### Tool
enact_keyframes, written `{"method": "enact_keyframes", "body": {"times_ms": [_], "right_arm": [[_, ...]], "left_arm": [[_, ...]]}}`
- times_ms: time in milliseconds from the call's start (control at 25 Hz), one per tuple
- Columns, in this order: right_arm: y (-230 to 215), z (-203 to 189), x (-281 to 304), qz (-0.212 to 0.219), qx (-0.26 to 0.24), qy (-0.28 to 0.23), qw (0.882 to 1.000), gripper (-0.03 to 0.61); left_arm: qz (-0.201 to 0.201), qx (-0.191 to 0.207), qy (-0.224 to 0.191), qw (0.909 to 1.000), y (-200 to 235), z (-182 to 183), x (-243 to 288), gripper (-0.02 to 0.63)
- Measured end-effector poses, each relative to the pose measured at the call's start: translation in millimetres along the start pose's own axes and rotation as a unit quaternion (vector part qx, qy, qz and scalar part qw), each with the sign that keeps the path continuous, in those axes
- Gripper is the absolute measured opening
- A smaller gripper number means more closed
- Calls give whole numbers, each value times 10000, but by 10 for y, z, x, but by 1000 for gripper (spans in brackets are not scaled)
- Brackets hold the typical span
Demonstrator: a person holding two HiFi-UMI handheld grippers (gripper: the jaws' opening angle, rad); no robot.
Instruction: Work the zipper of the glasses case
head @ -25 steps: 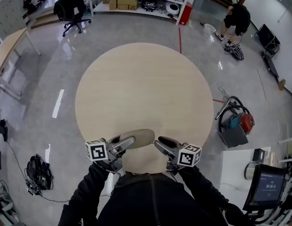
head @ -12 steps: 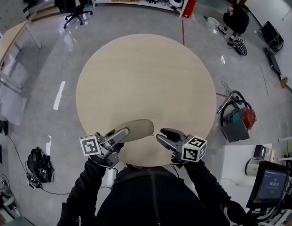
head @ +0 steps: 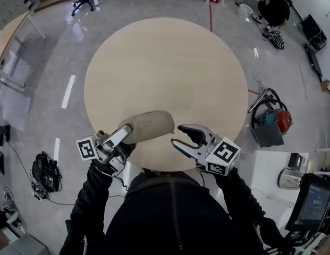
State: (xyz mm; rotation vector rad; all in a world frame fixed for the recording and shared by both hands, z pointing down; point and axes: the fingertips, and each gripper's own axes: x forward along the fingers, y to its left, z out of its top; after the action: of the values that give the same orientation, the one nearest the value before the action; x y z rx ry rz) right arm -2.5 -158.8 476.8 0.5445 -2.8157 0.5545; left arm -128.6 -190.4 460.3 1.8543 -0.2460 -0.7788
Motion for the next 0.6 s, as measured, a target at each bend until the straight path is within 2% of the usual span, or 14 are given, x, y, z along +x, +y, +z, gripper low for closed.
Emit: {"method": "enact_keyframes", "body": {"times_ms": [80,240,440,520,600], "right_arm": [[29,35,32,-134,-233,35,9996,187],[-64,61,78,-555,-316,61,9979,187],[-99,-15,69,-758,-580,257,9951,184],[-129,-36,113,-814,-633,310,9942,169],[-134,-82,133,-866,-721,398,9928,124]], "left_arm": [[-72,-105,-162,9998,-42,1,0,270],[-32,-149,-339,9993,-11,-5,-6,270],[53,-335,-550,9979,67,-29,-20,270],[84,-406,-583,9974,114,-20,-38,270],[111,-502,-607,9968,155,-51,-41,270]]}}
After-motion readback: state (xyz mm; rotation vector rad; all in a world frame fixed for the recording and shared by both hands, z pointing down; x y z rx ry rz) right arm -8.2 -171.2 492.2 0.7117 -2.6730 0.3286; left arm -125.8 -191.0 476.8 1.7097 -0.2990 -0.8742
